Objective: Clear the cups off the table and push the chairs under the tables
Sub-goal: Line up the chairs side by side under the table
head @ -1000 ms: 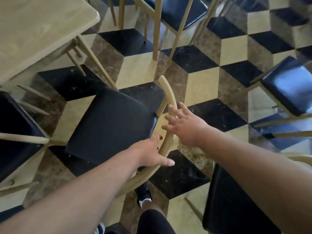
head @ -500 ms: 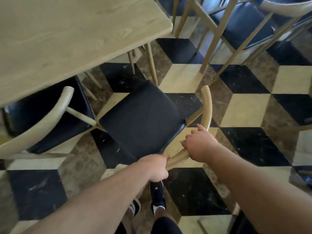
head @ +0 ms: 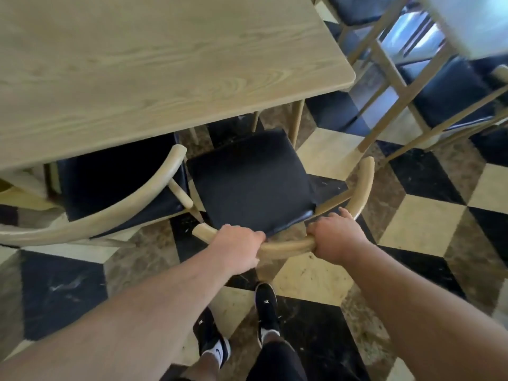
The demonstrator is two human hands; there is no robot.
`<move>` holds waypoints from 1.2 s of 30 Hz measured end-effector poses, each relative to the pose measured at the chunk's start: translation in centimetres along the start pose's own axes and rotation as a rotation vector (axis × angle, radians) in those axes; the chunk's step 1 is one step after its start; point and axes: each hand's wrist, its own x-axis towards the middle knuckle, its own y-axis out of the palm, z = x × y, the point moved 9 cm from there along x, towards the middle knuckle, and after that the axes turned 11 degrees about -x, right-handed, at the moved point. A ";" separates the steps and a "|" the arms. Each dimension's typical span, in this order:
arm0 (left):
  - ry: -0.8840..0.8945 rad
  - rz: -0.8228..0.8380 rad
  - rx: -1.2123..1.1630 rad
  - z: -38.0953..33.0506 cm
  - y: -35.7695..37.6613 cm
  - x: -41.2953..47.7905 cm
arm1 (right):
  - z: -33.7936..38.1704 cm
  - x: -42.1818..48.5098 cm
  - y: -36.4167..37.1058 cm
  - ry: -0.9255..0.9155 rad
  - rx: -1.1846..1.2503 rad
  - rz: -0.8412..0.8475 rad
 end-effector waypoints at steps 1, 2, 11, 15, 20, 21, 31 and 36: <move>-0.017 0.002 0.003 0.5 -0.5 0.5 | -0.2 0.6 -0.4 0.000 0.002 0.001; -0.034 0.008 0.008 1.1 -1.1 1.2 | -0.5 1.4 -0.8 -0.004 0.001 -0.001; -0.143 0.010 0.053 5.0 -6.2 6.0 | -3.0 7.7 -4.1 -0.085 0.006 -0.022; -0.187 0.023 0.043 6.7 -7.9 7.6 | -3.4 10.2 -5.6 -0.151 -0.003 -0.045; -0.219 0.015 0.059 8.4 -9.7 9.2 | -3.8 12.8 -7.4 -0.188 -0.014 -0.064; -0.222 0.021 0.057 8.7 -10.1 9.4 | -3.9 13.2 -7.8 -0.191 -0.013 -0.066; -0.206 0.067 0.002 10.1 -11.5 12.3 | -5.7 16.7 -9.9 -0.247 -0.046 -0.047; -0.178 0.117 0.038 10.2 -11.2 12.5 | -5.6 17.1 -9.7 -0.250 -0.056 -0.049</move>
